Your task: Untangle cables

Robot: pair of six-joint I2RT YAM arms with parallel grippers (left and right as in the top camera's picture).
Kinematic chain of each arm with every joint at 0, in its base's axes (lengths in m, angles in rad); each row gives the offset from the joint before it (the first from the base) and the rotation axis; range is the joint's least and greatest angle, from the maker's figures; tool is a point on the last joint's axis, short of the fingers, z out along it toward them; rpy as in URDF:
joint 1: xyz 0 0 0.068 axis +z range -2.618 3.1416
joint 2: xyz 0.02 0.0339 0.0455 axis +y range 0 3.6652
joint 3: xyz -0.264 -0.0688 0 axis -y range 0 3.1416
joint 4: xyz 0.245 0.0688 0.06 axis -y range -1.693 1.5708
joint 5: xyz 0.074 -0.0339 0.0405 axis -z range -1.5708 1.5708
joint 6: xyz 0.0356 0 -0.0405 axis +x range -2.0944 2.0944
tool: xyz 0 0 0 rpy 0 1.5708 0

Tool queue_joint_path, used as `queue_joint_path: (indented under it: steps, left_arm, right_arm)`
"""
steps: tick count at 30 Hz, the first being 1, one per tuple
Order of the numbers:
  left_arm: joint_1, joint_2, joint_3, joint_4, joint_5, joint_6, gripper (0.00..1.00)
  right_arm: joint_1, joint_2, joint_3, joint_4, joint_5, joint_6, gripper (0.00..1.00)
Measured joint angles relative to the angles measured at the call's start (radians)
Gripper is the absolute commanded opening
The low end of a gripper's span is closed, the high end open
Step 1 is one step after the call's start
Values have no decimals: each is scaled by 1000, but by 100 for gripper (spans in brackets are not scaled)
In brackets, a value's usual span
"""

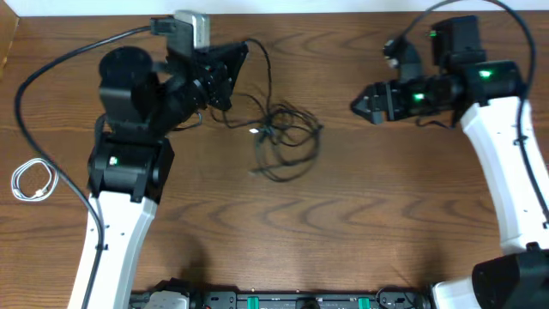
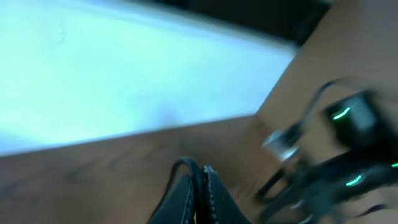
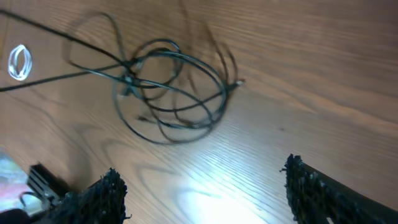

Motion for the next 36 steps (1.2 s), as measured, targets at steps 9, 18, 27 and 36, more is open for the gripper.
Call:
queue_joint_path:
  steps: [9, 18, 27, 36]
  left_arm:
    - [-56, -10, 0, 255, 11, -210, 8]
    - [-60, -10, 0, 404, 14, -404, 8]
    - [-60, -10, 0, 407, 15, -524, 8]
    - [-60, -10, 0, 407, 34, -561, 8]
  right_arm:
    - [125, 72, -2, 114, 11, 159, 77]
    - [185, 106, -2, 228, 16, 235, 75]
    - [187, 138, -2, 256, 20, 253, 73]
    - [193, 178, -2, 251, 21, 253, 73]
